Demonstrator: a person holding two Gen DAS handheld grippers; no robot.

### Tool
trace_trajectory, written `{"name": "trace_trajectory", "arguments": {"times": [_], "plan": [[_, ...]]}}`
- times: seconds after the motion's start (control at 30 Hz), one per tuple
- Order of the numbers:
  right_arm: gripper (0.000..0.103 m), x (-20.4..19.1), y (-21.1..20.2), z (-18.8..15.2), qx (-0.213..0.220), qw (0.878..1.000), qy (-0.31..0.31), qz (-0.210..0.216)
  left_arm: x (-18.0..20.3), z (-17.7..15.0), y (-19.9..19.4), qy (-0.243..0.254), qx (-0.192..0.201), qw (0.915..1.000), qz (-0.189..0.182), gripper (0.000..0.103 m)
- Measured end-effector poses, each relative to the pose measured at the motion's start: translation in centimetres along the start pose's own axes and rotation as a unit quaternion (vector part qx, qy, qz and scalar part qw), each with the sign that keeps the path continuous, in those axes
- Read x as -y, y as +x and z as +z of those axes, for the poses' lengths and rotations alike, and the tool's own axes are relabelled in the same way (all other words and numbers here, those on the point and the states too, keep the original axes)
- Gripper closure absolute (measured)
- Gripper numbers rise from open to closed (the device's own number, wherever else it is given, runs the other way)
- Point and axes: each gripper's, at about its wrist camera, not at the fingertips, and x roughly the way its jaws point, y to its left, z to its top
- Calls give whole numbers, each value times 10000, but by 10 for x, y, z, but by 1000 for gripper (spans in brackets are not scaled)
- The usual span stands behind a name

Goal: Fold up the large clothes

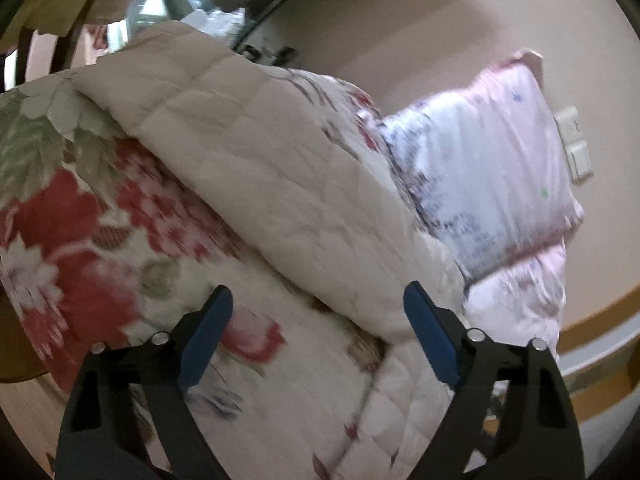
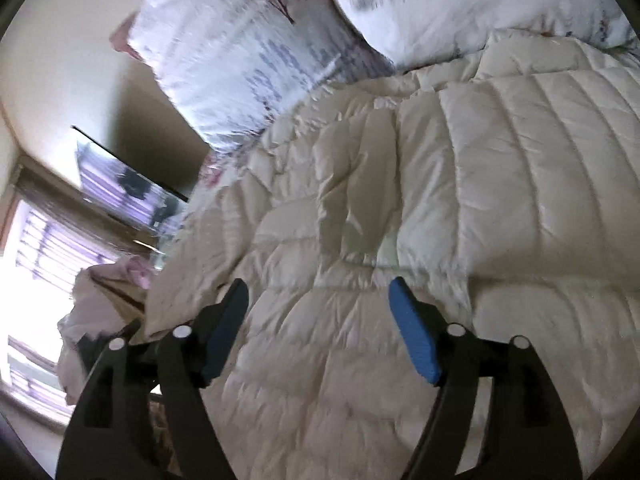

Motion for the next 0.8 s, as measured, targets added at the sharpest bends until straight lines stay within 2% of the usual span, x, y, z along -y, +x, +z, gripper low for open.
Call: {"name": "trace_trajectory", "arguments": {"times": [0.1,0.23,0.47,0.63,0.8], "plan": [[26,6,-22,-13,91,9999,69,127,-11,10,4,-236,54,9997,55,27],[25,15,-41,-24,199,9998,32,57,-23,22,8,-582,155,9982,81,37],[25,20,-56,-34,284,9995,32,135,-38,35,9,-1007,269,9945,97,54],[22,27,-68,-46,364,9992,49,157,-50,43,13,-1201,228,9924,111,86],[22,44,-84,-56,490,9987,138,68,-41,51,11,-1069,244,9939,126,96]]}}
